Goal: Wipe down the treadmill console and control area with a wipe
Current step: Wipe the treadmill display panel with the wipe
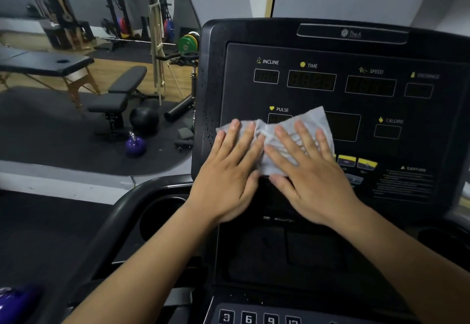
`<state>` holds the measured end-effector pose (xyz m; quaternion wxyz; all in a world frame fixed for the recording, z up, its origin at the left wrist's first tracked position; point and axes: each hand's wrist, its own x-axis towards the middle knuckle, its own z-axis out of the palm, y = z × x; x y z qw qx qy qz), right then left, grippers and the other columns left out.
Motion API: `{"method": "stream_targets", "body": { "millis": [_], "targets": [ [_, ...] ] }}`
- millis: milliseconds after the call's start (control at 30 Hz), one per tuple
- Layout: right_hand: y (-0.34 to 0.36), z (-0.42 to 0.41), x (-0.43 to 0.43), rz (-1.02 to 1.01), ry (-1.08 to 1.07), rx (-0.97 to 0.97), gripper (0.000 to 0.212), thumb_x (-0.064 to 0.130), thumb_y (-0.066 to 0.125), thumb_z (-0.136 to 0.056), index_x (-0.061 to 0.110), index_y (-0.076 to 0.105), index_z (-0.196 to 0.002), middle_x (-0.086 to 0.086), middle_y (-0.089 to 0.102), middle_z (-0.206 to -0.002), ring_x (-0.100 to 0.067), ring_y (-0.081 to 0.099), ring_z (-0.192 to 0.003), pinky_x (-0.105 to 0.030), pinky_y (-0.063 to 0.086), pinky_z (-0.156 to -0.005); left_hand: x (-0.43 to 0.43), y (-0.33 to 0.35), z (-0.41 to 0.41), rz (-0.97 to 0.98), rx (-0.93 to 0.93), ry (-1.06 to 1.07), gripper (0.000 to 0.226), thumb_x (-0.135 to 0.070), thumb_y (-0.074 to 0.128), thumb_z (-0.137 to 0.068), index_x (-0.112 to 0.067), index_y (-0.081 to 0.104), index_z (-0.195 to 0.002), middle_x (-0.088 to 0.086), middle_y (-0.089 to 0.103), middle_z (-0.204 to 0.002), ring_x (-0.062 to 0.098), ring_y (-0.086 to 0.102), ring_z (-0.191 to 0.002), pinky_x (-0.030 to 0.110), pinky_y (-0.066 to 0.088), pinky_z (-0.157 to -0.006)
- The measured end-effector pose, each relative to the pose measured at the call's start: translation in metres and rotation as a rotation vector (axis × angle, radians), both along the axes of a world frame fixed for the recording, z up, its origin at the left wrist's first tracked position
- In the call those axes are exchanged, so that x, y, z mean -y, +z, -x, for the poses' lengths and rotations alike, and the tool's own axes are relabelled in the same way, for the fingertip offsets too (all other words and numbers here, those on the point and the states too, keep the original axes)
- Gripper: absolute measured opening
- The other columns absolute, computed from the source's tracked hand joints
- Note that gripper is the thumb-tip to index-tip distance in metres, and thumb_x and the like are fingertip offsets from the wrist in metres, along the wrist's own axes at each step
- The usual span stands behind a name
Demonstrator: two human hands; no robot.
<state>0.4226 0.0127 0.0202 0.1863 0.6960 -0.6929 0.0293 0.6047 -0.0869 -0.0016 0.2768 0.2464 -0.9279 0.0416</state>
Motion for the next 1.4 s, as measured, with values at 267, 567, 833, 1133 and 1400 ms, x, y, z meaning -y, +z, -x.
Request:
{"method": "stream_targets", "body": {
  "millis": [267, 567, 833, 1133, 1400],
  "targets": [
    [-0.054, -0.018, -0.051, -0.065, 0.034, 0.039, 0.071, 0.060, 0.026, -0.097, 0.018, 0.021, -0.154, -0.004, 0.008, -0.163, -0.024, 0.001, -0.150, -0.053, 0.016, -0.116, -0.043, -0.046, -0.015, -0.044, 0.141, -0.085, 0.072, -0.051, 0.031, -0.101, -0.008, 0.016, -0.156, 0.010, 0.005, -0.165, 0.028, -0.005, -0.152, 0.051, 0.012, -0.121],
    [-0.010, 0.017, -0.023, 0.079, -0.082, 0.071, 0.068, 0.052, 0.028, -0.095, 0.023, 0.013, -0.154, 0.001, -0.003, -0.164, -0.022, -0.009, -0.149, -0.051, 0.005, -0.120, -0.015, 0.010, 0.042, 0.039, 0.097, -0.051, 0.078, -0.057, 0.021, -0.099, -0.003, 0.013, -0.155, 0.012, 0.003, -0.165, 0.026, -0.007, -0.152, 0.046, 0.003, -0.123],
    [-0.052, 0.008, -0.065, 0.004, -0.136, 0.061, 0.071, 0.060, 0.028, -0.097, 0.021, 0.015, -0.155, -0.005, -0.003, -0.164, -0.031, -0.008, -0.149, -0.059, 0.014, -0.117, -0.038, -0.029, 0.025, 0.065, 0.193, -0.173, 0.074, -0.056, 0.026, -0.101, -0.007, 0.014, -0.156, 0.010, 0.003, -0.165, 0.027, -0.007, -0.152, 0.052, 0.009, -0.121],
    [-0.018, 0.058, -0.059, 0.206, -0.180, 0.200, 0.049, 0.035, 0.029, -0.103, 0.030, 0.028, -0.151, -0.003, 0.008, -0.163, -0.025, -0.003, -0.150, -0.052, 0.010, -0.120, -0.011, 0.005, 0.069, 0.217, 0.036, -0.111, 0.053, -0.039, 0.035, -0.102, -0.022, 0.033, -0.153, 0.013, 0.019, -0.163, 0.041, 0.006, -0.150, 0.056, 0.008, -0.120],
    [-0.054, 0.079, -0.090, 0.293, -0.031, 0.253, 0.041, 0.011, 0.054, -0.096, 0.024, 0.057, -0.135, -0.008, 0.028, -0.158, -0.026, 0.013, -0.149, -0.055, 0.019, -0.117, -0.043, -0.025, 0.065, 0.169, 0.062, -0.143, 0.051, -0.034, 0.048, -0.096, -0.030, 0.043, -0.147, 0.016, 0.018, -0.162, 0.046, 0.004, -0.148, 0.061, 0.009, -0.118]
  ]
}}
